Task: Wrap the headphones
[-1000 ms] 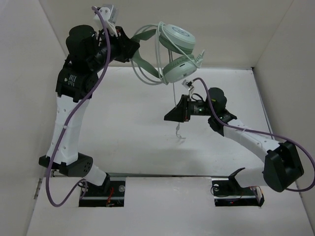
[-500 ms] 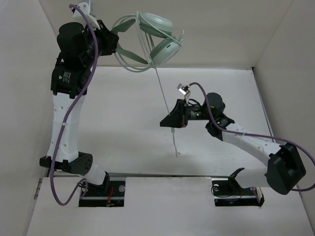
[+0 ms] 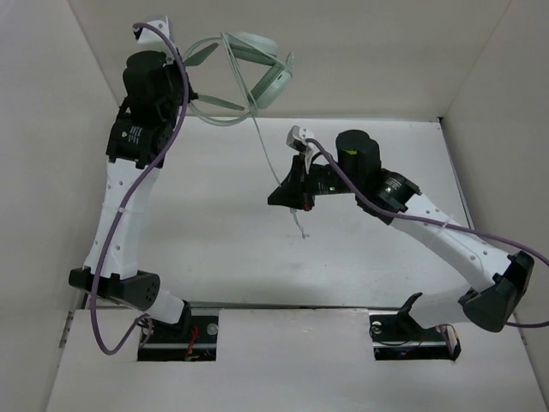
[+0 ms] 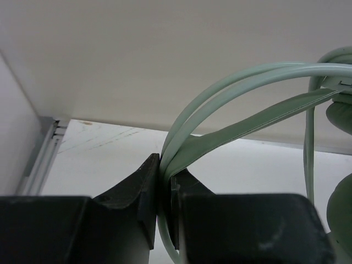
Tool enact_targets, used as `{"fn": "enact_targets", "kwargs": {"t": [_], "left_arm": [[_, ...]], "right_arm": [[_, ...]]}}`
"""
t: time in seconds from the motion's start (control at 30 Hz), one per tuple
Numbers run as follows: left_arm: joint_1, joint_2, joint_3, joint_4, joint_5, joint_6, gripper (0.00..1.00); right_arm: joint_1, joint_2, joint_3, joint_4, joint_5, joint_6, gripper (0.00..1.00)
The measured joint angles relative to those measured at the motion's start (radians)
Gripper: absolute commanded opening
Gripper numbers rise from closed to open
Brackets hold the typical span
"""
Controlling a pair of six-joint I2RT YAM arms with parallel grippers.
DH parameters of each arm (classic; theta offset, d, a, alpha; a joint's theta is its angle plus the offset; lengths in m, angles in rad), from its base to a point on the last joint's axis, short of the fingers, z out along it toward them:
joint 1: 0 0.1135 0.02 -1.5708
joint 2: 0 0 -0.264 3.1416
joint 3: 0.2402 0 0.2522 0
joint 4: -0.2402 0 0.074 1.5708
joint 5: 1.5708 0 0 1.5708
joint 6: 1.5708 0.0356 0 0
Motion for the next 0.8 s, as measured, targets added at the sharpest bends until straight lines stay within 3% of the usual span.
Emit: {"fn": "enact_targets", "kwargs": {"t": [0.2, 0.33, 0.6, 0.8], "left_arm": [[-0.048, -0.062, -0.219, 0.079, -0.129, 0.143, 0.00], [-0.111, -0.088, -0.344, 0.122, -0.165, 0.243, 0.00], [-0.272, -0.118, -0.504, 0.103, -0.132, 0.436, 0.00], [-0.343, -0.129, -0.512, 0.066, -0.071, 0.495, 0.00]], "right_arm": [[0.147, 0.034, 0.257, -0.317, 0.333, -0.496, 0.03], [0.239, 0.103, 0.365, -0.427, 0.580, -0.803, 0.01], [0.245, 0.190, 0.377, -0.328, 1.020, -1.388, 0.00], [0.114, 0.203, 0.376, -0.202, 1.130, -1.607, 0.06]]}}
